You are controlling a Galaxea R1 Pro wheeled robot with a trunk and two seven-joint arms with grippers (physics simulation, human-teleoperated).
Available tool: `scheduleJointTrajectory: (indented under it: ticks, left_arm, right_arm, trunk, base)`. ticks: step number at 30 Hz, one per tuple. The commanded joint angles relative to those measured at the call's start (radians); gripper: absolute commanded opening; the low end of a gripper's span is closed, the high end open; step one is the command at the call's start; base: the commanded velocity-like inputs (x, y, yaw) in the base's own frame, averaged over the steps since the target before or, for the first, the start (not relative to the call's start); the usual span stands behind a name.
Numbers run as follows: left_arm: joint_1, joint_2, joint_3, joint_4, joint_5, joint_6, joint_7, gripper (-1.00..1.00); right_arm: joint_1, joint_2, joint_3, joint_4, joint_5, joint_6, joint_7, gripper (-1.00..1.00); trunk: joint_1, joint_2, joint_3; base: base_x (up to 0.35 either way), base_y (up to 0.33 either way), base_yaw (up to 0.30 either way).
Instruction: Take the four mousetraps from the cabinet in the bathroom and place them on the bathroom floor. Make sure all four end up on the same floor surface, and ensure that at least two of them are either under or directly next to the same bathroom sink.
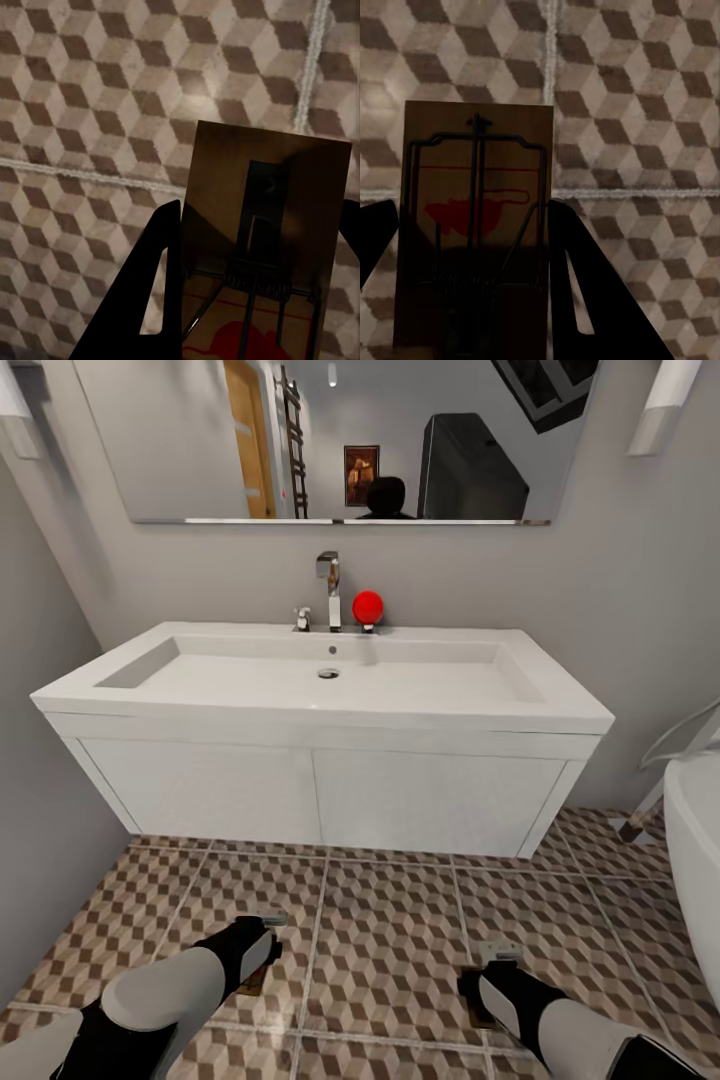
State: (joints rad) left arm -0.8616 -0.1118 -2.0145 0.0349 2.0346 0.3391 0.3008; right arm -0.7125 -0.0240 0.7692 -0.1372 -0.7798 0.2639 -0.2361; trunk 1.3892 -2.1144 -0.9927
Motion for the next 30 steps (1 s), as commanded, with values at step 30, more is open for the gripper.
scheduleJointTrajectory:
  ticks: [30]
  left_arm:
    - [-0.07,0.006,0.008,-0.014,0.006,-0.025,-0.009,-1.0]
  right_arm:
    - [-0.102,0.002,0.043,0.018,0.022,0.097,-0.008,-1.0]
  trunk:
    - [0.103,-0.19,-0.086]
  base:
    - [0.0,0.0,0.0]
